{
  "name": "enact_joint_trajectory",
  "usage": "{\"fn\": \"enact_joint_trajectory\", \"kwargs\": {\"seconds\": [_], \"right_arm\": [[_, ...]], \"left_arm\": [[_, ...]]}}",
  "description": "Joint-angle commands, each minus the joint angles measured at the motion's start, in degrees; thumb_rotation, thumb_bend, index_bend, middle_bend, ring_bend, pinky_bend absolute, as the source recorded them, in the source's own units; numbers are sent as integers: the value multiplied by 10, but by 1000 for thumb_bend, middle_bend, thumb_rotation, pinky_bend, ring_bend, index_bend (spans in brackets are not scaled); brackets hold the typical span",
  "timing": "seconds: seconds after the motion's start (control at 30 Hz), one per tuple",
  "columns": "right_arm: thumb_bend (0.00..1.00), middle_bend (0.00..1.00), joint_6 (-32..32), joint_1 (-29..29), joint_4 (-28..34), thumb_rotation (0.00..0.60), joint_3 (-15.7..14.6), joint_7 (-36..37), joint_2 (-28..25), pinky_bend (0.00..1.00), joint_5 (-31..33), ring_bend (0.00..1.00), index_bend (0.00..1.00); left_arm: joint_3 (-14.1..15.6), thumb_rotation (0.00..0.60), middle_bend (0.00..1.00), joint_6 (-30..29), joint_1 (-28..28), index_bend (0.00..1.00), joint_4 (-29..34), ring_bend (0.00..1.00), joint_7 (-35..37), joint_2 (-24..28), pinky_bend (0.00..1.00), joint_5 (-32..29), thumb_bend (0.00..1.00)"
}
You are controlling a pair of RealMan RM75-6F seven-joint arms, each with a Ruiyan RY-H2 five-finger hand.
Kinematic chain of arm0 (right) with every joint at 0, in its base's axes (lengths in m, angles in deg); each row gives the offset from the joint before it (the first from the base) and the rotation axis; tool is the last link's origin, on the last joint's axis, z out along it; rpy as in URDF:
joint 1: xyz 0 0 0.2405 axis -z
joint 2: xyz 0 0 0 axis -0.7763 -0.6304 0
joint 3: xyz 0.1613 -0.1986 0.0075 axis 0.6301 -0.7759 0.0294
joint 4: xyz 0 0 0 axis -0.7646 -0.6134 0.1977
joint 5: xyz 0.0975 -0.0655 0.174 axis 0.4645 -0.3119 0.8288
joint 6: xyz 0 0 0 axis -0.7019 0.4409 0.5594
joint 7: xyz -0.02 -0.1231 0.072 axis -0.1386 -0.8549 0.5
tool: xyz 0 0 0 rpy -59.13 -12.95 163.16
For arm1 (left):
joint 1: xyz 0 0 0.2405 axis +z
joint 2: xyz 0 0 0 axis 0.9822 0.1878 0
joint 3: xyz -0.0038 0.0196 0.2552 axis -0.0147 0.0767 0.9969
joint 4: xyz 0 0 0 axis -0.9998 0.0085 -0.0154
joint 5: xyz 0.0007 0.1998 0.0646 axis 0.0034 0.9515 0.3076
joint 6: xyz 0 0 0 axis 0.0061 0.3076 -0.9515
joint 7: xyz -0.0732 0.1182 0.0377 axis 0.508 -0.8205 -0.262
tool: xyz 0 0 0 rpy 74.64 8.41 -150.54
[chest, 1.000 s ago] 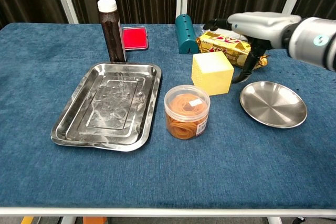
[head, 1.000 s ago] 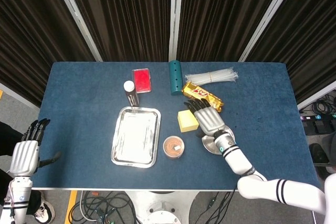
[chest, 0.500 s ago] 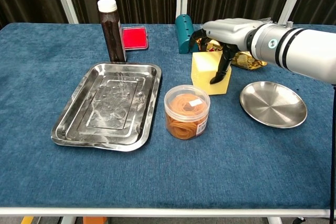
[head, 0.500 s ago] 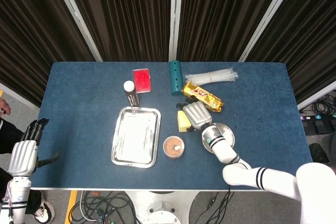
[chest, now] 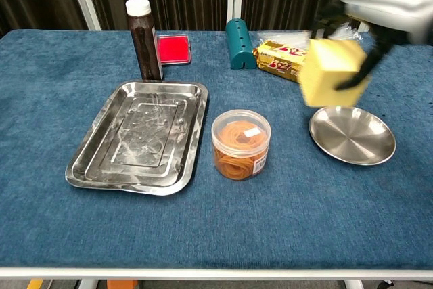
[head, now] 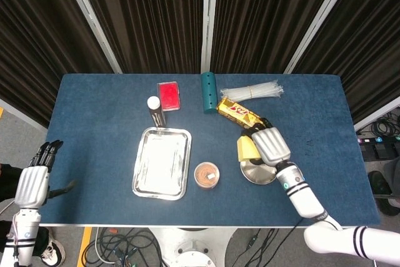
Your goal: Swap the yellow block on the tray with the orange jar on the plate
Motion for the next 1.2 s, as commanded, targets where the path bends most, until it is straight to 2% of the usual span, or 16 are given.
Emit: {"fn": "enact_joint_trajectory", "kwargs": {"seconds": [0.03,0.37,0.5,0.6,0.67,0.77,0.83,0.9,1.07,1.2], "right_arm": [[153,577,-19,31,2,600,-28,5,-8,106,-6,230,430],[152,552,-6,48,-49,600,-32,32,25,87,-13,207,403],[134,492,3,46,-51,600,-28,15,32,58,4,160,349],[102,408,10,45,-54,600,-25,14,36,21,10,101,291],[54,322,18,45,-52,600,-25,14,32,1,13,41,209],[0,131,32,42,-38,600,-24,13,19,0,25,0,31],[0,58,34,43,-27,600,-22,16,10,0,26,0,0],[0,37,33,45,-17,600,-20,20,1,0,24,0,0],[0,24,-11,68,26,600,-9,59,-36,0,-21,0,0],[0,24,-97,106,42,600,13,103,-76,0,-69,0,0]], "left_arm": [[0,600,54,1,-1,78,-1,0,-1,-1,167,0,125],[-2,600,54,4,-2,78,-9,0,-4,-7,167,-4,125],[-2,600,54,10,-3,78,-17,0,-1,-11,167,-8,125],[0,600,54,13,-3,78,-19,0,0,-11,167,-8,125],[-1,600,54,13,-3,78,-20,0,0,-11,167,-8,125],[-2,600,54,14,-5,78,-18,0,0,-10,167,-7,125],[-1,600,54,14,-6,78,-16,0,-1,-9,166,-4,125],[-1,600,54,15,-7,78,-13,0,-1,-7,167,-1,125],[-3,600,54,25,-21,78,3,0,-9,5,167,14,125],[-5,600,54,64,-59,78,33,0,-11,20,166,47,124]]}}
